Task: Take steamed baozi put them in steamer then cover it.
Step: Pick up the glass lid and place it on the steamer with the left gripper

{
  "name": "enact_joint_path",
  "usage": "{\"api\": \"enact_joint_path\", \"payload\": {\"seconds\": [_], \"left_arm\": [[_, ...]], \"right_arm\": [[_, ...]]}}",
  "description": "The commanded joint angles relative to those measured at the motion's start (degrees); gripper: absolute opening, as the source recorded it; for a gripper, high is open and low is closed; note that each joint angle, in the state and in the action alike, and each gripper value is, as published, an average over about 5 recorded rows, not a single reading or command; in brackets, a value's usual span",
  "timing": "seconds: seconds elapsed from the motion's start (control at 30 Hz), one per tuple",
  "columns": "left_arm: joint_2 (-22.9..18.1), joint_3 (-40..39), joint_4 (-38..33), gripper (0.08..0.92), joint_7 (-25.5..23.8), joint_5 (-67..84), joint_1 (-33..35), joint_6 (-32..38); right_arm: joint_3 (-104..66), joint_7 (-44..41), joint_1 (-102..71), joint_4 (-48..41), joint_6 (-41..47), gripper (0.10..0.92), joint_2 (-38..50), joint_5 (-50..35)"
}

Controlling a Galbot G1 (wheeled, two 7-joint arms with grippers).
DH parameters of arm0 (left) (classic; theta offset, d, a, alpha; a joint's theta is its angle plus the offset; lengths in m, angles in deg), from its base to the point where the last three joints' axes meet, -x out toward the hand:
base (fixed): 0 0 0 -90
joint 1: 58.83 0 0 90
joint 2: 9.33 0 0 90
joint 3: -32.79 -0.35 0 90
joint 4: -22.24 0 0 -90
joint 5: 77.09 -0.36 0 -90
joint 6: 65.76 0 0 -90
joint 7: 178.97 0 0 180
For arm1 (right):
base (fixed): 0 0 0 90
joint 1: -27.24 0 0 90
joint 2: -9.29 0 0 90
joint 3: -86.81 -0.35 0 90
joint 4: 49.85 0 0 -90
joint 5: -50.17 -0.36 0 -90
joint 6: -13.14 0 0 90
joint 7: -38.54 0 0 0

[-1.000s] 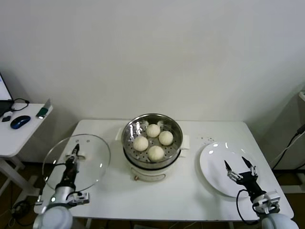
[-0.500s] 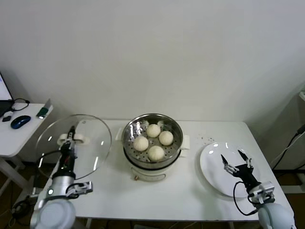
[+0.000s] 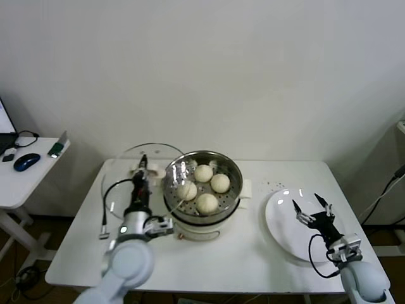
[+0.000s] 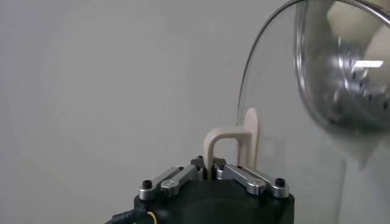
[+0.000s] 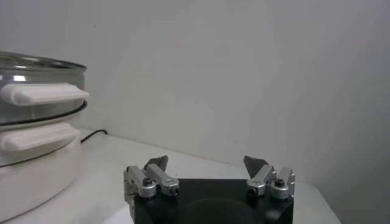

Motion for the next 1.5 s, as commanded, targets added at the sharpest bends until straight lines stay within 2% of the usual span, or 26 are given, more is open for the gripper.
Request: {"api": "enact_joint_path", "payload": {"seconds": [0.03, 0.2, 0.43, 0.87, 1.5], "left_arm": [[-10.32, -14.64, 9.81, 0.15, -7.09, -5.02, -14.26, -3.93], [-14.26, -15.79, 13.71, 0.15, -6.99, -5.83, -14.93, -3.93], [-16.91, -16.47, 18.08, 0.15, -5.64, -5.38, -15.27, -3.93], [-17.52, -16.21, 21.92, 0.15, -4.56, -4.96, -15.66, -3.93], [-16.99, -14.16, 22.35, 0.15, -4.36, -4.61, -15.3, -3.93]], "right_arm": [[-0.81, 0.1, 0.22, -0.61, -0.22, 0.823, 0.19, 0.29], [-1.45, 0.06, -0.14, -0.92, -0.59, 0.823, 0.16, 0.52], [-1.56, 0.03, -0.06, -1.11, -0.87, 0.823, -0.43, 1.28], [-1.71, -0.28, -0.02, -1.92, -1.62, 0.823, -0.72, 2.14], [-1.69, -0.52, 0.12, -2.34, -2.04, 0.823, -0.91, 2.87]]}}
